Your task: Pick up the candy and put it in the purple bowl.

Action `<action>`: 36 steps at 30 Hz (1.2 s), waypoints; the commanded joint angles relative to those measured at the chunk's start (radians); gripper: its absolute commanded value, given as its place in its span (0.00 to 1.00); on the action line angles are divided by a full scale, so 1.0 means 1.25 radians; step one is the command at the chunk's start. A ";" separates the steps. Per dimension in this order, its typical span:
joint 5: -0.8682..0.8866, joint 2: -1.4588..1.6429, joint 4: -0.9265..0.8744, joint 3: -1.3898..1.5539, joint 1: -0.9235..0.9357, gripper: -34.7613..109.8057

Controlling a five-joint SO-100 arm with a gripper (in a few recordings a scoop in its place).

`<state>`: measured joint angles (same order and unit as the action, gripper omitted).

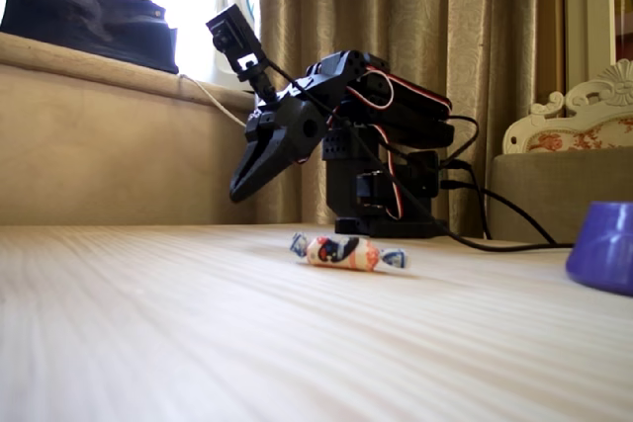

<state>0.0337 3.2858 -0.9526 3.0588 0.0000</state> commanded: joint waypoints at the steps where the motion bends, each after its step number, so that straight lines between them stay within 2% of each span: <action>1: 0.005 0.011 -0.004 -0.016 0.012 0.24; 36: -0.044 0.011 -0.002 -0.016 -0.033 0.24</action>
<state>-0.0230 3.2858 -0.9526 3.0588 -0.0399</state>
